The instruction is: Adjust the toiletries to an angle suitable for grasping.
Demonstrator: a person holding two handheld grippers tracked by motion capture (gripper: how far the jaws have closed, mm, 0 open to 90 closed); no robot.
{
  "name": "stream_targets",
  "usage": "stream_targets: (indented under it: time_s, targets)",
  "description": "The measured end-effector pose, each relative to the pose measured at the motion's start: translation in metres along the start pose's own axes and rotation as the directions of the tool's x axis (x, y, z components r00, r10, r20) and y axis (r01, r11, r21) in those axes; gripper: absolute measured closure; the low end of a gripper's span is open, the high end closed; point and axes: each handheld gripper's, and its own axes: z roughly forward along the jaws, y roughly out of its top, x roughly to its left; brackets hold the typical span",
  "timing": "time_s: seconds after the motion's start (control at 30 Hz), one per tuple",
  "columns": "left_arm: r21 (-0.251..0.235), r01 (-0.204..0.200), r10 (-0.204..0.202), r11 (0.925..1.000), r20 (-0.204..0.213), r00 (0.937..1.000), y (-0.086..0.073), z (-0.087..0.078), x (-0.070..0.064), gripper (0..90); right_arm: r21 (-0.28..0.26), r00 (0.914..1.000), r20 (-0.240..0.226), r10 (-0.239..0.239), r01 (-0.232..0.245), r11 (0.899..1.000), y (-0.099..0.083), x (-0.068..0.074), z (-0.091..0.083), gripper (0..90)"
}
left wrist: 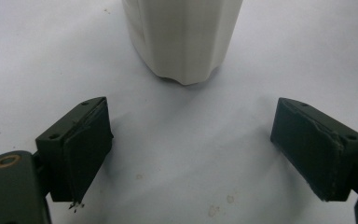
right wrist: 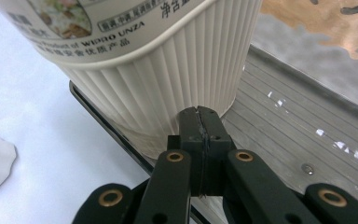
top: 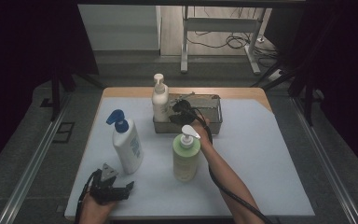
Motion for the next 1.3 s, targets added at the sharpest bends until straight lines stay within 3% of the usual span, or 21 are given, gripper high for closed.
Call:
stream_targets:
  time_s: [0.27,0.5,0.83,1.3]
  targets:
    - [0.0,0.0,0.0,1.0,0.0,1.0,0.0,0.0,0.0,12.1,0.002,1.0,0.005,-0.002,0.002,1.0,-0.001,0.0,0.001,88.0]
    - [0.0,-0.001,0.001,1.0,-0.001,1.0,0.0,0.0,0.0,12.1,-0.003,0.999,0.027,-0.034,0.035,0.999,-0.001,-0.001,-0.008,79.5]
    - [-0.001,0.0,0.0,1.0,0.0,1.0,0.0,0.0,0.0,12.1,-0.037,0.9989,0.031,-0.036,0.037,0.999,-0.005,-0.005,-0.025,68.0]
    - [-0.001,-0.003,0.003,1.0,-0.001,1.0,0.0,0.0,0.0,12.2,-0.069,0.9981,-0.02,-0.058,0.056,0.996,-0.007,-0.001,-0.045,54.3]
